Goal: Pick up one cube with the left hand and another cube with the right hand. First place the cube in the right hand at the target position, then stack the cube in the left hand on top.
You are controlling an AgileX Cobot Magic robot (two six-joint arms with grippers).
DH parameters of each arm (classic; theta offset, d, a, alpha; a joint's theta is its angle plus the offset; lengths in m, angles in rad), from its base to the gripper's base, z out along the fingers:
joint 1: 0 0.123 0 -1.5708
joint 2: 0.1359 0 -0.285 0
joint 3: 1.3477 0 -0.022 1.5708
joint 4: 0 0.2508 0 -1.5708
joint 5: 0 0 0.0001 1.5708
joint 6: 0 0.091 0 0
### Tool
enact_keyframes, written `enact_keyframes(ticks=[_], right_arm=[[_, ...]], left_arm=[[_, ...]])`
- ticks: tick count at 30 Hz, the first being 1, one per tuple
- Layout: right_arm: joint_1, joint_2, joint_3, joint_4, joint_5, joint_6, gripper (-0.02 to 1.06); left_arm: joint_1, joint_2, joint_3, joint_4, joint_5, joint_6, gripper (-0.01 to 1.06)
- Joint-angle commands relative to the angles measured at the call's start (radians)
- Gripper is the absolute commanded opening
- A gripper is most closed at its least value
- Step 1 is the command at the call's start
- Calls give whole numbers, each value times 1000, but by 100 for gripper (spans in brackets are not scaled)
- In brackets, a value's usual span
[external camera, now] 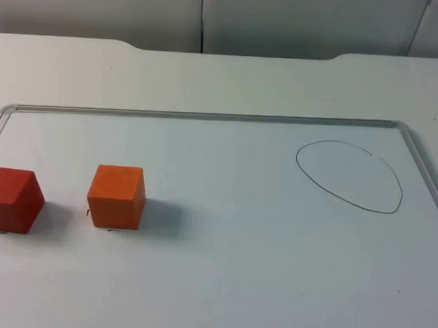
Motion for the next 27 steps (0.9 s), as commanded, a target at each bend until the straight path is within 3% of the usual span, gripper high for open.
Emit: enact_keyframes(ticks=[1, 13, 22, 27], right_arm=[[-7, -4, 4, 0, -8, -15, 105], [-7, 6, -46, 0, -105, -36, 105], [-7, 290, -148, 6, -249, -38, 104], [-7, 473, -246, 73, -322, -121, 104]], left_arm=[[0, -4, 2, -1, -8, -2, 98], [0, -4, 2, -1, -8, -2, 98], [0, -4, 2, -1, -8, -2, 98], [0, -4, 2, -1, -8, -2, 98]])
